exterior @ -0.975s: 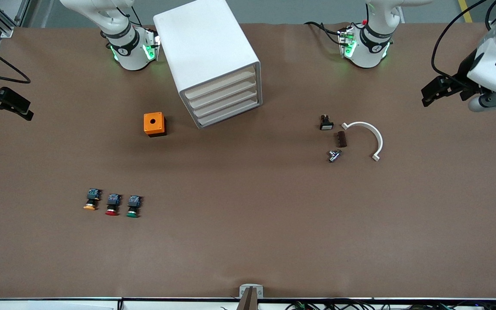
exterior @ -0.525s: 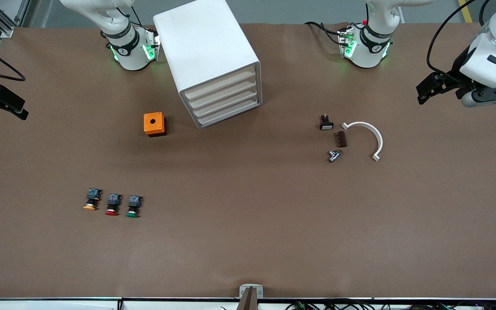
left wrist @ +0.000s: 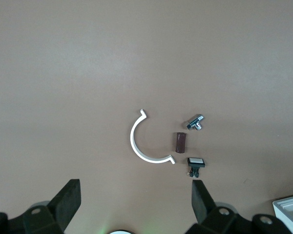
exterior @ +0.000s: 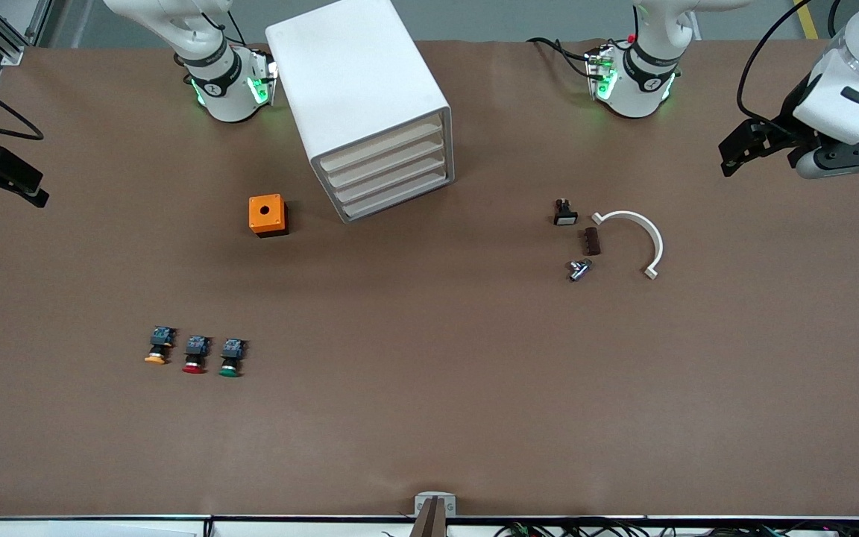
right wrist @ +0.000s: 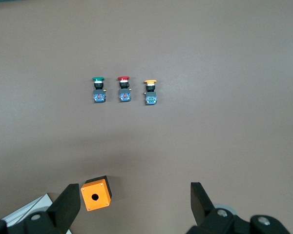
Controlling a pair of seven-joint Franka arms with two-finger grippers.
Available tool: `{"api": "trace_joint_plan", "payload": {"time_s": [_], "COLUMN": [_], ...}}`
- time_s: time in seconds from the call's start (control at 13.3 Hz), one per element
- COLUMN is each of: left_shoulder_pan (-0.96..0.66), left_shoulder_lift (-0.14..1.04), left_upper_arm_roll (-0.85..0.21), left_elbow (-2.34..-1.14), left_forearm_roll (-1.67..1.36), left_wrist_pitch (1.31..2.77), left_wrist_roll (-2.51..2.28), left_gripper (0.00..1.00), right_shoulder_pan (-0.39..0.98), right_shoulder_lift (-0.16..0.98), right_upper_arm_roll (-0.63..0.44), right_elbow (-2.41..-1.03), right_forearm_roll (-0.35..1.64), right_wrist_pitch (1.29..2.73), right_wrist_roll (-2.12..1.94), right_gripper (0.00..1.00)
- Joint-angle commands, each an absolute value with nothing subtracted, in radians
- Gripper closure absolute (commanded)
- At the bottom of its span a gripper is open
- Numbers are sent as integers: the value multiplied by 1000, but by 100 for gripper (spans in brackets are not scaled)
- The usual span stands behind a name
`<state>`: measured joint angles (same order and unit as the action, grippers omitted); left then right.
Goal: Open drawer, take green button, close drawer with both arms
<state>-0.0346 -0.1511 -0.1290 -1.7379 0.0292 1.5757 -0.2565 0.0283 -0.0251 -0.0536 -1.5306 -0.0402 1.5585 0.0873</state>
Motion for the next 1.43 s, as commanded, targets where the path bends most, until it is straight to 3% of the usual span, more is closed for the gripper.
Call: {"api": "trace_joint_plan", "payload": {"time_s": [0.0, 1.35], "left_shoulder_pan": [-31, -12], "left_shoulder_lift": [-166, -121], "left_upper_arm_roll": [-127, -115], "left_elbow": [-1746, -1675], "left_forearm_roll": [26, 26], "left_wrist_pitch": [1566, 1568], "left_wrist_roll": [-241, -247], "left_gripper": [0, 0], "right_shoulder_pan": [6, 5], "right_shoulder_lift": [-23, -25], "right_upper_arm_roll": [-38, -40], "right_elbow": [-1517, -1519], "right_forearm_roll": [-38, -23], "right_wrist_pitch": [1548, 1566], "right_wrist_roll": [71, 77], "right_gripper": [0, 0]}}
